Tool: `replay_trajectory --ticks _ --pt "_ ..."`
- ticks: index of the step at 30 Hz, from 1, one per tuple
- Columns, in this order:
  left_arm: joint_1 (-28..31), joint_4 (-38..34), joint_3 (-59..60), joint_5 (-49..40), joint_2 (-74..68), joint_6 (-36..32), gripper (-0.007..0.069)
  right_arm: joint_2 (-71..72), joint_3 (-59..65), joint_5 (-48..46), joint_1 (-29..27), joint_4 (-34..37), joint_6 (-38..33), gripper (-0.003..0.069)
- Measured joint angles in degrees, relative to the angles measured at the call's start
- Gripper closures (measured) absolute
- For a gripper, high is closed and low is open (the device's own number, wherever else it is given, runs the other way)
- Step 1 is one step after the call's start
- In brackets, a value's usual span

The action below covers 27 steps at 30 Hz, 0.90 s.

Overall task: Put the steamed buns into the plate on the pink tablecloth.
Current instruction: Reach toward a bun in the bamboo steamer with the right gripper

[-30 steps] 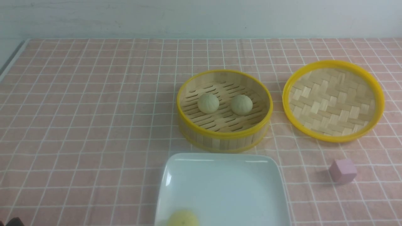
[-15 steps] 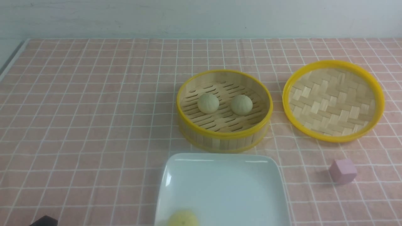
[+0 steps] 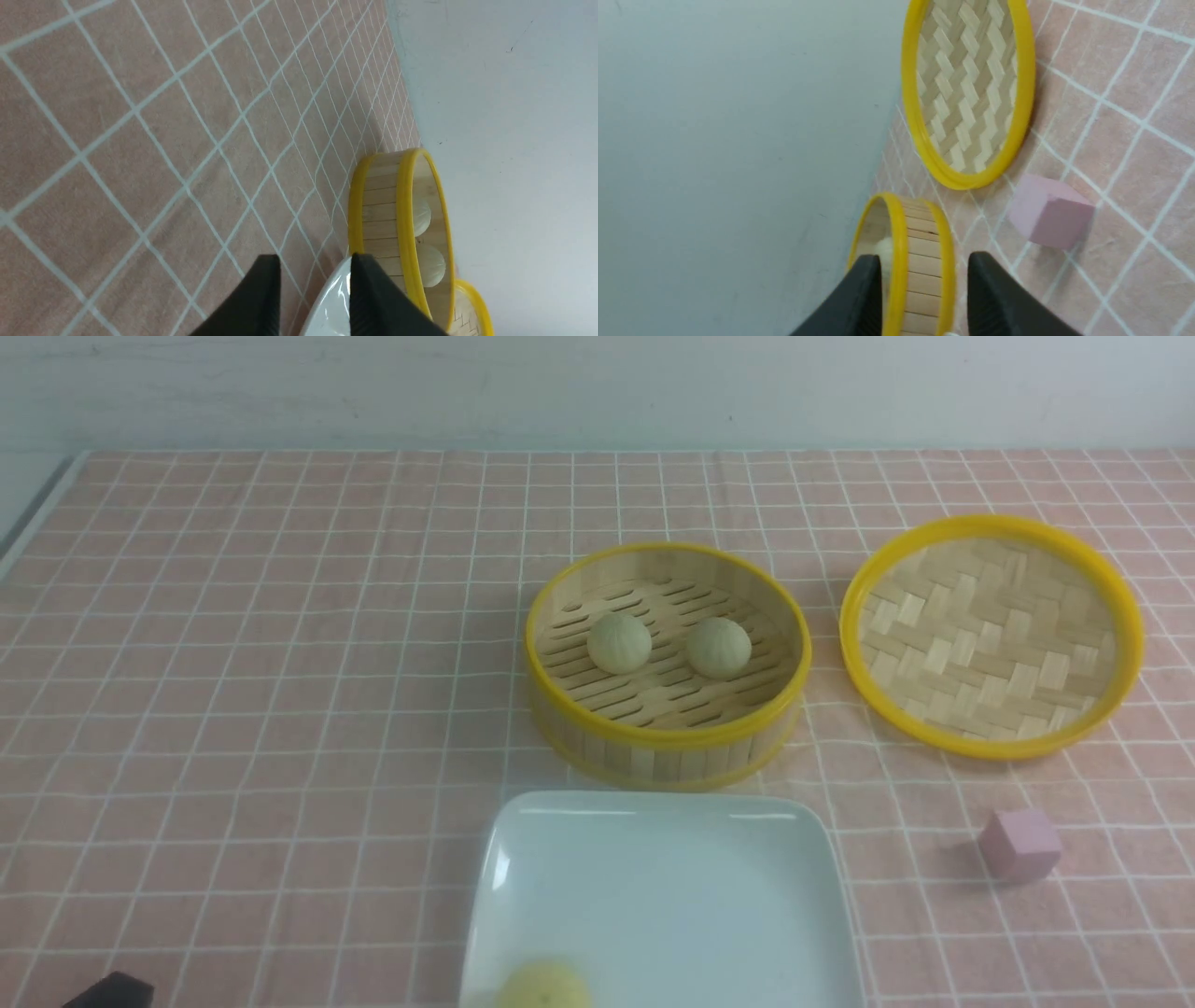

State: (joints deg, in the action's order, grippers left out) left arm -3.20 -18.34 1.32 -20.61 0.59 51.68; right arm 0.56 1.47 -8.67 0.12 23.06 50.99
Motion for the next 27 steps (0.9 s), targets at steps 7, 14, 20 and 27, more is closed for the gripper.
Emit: replay_trajectory --ticks 7,14,20,27 --pt "-0.56 0.87 -14.05 -0.08 -1.31 -17.44 0.0595 -2.66 -16.29 4.98 0.00 -9.69 -17.63 0.0499" --pt "-0.56 -1.26 -27.12 -15.48 -18.26 -25.52 0.0625 -25.32 -32.39 -33.31 0.00 -23.06 -31.34 0.0661" --pt "-0.56 -3.03 -34.53 -29.23 -36.60 -35.08 0.0625 -49.88 -41.10 -50.02 0.00 -14.29 -42.41 0.0662" --pt "-0.56 -8.02 -37.35 -33.57 -50.64 -48.94 0.0621 -74.13 -52.32 -45.57 9.33 10.07 -67.67 0.0608"
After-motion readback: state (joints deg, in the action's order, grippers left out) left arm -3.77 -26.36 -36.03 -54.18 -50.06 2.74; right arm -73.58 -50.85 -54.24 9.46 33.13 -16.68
